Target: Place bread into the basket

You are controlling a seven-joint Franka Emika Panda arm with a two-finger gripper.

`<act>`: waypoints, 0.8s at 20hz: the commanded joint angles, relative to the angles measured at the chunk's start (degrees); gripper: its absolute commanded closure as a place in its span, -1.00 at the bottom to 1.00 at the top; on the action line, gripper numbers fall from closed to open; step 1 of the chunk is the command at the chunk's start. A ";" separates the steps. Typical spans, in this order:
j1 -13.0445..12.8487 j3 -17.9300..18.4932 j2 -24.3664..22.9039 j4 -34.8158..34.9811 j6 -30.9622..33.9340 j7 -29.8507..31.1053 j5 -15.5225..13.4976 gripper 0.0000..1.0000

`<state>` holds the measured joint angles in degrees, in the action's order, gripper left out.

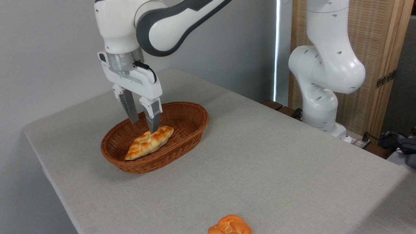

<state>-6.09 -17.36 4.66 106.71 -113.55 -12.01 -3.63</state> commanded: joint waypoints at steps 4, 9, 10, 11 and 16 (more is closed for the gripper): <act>0.03 2.85 -1.05 -8.96 11.65 -1.77 10.19 -1.00; 0.03 8.90 -3.51 -12.75 19.42 -11.78 10.67 -1.00; 0.03 11.44 -4.56 -12.75 19.42 -13.72 8.66 -1.00; 0.03 14.08 -5.96 -12.75 19.42 -15.74 6.72 -1.00; -0.06 23.85 -9.31 -12.75 21.70 -25.42 2.05 -1.00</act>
<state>-5.42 2.36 -3.10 93.73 -93.73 -33.09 0.66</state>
